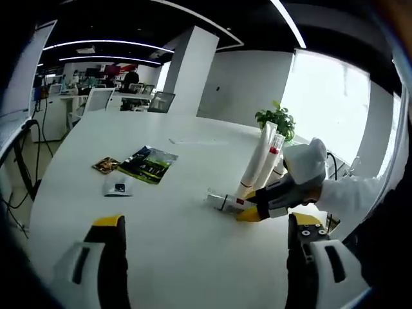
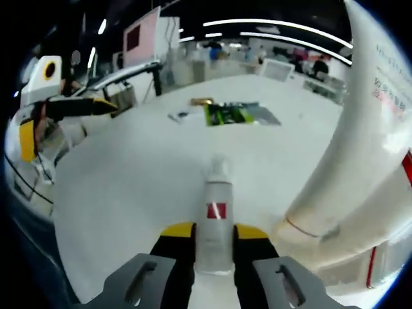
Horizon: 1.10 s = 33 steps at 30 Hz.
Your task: Arrange the skincare products in the storage area until every visible bottle or jar stands upright without overlapping.
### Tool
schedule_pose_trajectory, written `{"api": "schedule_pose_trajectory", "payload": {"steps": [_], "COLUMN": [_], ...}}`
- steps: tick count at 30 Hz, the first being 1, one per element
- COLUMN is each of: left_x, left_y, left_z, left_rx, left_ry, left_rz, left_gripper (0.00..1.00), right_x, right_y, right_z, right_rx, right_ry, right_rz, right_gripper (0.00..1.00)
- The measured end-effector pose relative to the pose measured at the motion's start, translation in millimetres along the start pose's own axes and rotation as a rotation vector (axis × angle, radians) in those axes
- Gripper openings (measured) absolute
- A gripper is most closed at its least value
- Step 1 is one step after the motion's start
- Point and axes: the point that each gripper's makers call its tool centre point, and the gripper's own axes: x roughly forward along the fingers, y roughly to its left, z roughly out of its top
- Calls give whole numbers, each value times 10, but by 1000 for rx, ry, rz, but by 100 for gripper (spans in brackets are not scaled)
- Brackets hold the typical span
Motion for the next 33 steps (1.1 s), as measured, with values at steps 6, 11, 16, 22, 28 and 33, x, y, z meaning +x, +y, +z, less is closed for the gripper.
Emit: {"api": "schedule_pose_trajectory", "payload": {"steps": [6, 11, 16, 22, 28, 33], "left_x": [69, 174, 265, 382, 520, 636], "left_y": [-25, -160, -265, -345, -341, -528], "left_z": [43, -20, -28, -6, -67, -160], "left_rx": [-27, -52, -127, -247, -333, -452], "left_ry": [-18, 14, 2, -30, -10, 44], "left_rz": [-11, -71, -107, -157, -142, -219], "left_gripper": [99, 97, 98, 96, 97, 85], "right_x": [-83, -132, -164, -195, -203, -232], "right_y": [-26, 9, 14, 65, 103, 112], "right_z": [-12, -58, -104, -97, -84, -91], "right_rx": [68, 156, 211, 255, 379, 431], "right_ry": [-20, -32, -36, -56, -76, -85], "right_rz": [-4, 13, 17, 37, 99, 123], "right_gripper": [13, 13, 13, 13, 13, 13]}}
